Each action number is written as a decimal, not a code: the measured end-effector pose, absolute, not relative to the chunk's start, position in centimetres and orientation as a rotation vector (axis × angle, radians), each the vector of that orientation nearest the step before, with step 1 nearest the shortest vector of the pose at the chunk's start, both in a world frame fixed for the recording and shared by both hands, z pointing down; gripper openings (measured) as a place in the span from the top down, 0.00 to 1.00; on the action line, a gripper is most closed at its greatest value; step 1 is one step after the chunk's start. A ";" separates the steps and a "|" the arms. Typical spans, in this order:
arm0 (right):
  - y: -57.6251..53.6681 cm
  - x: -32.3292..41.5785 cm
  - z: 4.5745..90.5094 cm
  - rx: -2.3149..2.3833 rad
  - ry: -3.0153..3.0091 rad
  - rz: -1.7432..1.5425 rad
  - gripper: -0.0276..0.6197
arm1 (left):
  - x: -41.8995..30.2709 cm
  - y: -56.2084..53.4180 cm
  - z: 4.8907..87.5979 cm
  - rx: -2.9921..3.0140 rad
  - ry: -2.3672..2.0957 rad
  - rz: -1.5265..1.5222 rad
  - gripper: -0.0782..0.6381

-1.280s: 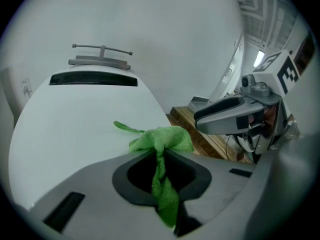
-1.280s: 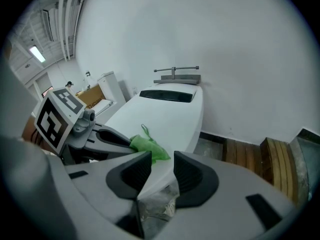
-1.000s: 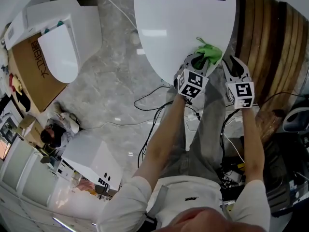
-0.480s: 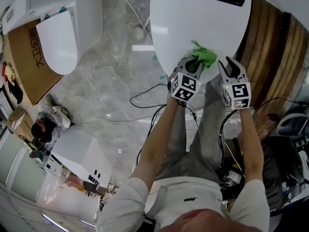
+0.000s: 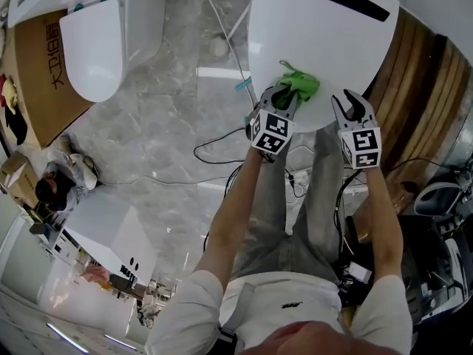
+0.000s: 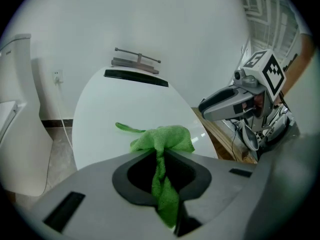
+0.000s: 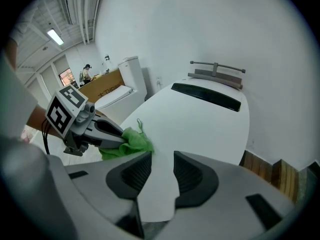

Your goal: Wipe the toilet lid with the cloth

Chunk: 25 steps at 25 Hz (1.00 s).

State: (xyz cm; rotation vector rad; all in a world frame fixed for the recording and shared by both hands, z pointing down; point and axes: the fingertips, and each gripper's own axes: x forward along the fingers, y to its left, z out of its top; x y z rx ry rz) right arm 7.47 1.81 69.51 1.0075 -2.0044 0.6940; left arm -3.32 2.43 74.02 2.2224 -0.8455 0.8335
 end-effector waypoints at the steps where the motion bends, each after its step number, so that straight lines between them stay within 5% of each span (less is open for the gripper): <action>1: 1.9 7.2 69.5 0.991 -2.006 0.684 0.75 | -3.8 2.4 74.1 2.216 -0.860 0.829 0.80; 25: 6.8 6.8 69.2 0.720 -2.104 0.600 0.75 | -9.5 7.6 75.0 1.974 -1.255 0.768 0.80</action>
